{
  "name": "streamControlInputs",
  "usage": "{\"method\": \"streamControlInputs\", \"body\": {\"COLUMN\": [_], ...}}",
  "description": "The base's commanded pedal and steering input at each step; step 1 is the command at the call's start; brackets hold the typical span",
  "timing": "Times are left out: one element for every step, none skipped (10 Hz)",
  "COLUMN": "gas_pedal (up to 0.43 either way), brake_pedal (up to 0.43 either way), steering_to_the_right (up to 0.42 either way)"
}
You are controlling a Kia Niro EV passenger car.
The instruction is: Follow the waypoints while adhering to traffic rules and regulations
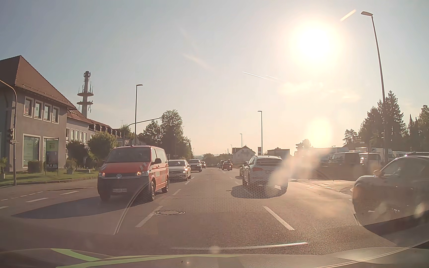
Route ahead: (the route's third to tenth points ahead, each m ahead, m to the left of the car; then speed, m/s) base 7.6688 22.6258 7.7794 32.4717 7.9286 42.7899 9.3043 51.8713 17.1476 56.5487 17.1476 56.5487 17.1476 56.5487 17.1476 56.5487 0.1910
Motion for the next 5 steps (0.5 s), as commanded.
{"method": "streamControlInputs", "body": {"gas_pedal": [0.000, 0.000, 0.000, 0.000, 0.000], "brake_pedal": [0.177, 0.183, 0.189, 0.201, 0.220], "steering_to_the_right": [0.002, 0.002, 0.002, 0.002, 0.002]}}
